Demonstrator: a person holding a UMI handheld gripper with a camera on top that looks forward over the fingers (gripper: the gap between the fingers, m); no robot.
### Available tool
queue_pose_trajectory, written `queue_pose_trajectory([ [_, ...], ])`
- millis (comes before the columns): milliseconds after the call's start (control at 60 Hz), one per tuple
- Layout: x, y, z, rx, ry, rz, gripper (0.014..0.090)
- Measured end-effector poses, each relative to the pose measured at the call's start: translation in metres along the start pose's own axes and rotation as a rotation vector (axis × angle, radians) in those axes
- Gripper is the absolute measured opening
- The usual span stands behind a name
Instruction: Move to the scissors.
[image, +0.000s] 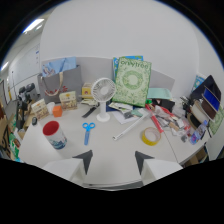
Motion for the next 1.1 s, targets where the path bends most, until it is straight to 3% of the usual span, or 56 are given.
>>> queue_pose_trajectory([
  [517,-0.053,0.021,0.021,-0.022,-0.094,-0.002,0.0843],
  [1100,-0.088,0.016,0.107,-0.051,-0.132,-0.008,0.0836],
])
